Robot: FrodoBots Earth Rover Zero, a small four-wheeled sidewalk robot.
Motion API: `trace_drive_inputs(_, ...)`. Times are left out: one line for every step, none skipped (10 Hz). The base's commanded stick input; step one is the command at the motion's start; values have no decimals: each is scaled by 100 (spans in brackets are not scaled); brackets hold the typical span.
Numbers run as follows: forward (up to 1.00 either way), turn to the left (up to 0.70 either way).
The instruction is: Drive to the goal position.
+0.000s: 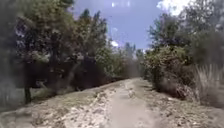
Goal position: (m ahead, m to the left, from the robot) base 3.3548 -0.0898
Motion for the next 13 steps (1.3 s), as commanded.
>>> trace_drive_inputs(45,0)
trace_drive_inputs(45,0)
trace_drive_inputs(45,0)
trace_drive_inputs(45,0)
trace_drive_inputs(45,0)
trace_drive_inputs(45,0)
trace_drive_inputs(45,0)
trace_drive_inputs(45,0)
trace_drive_inputs(45,0)
trace_drive_inputs(45,0)
trace_drive_inputs(45,0)
trace_drive_inputs(45,0)
trace_drive_inputs(45,0)
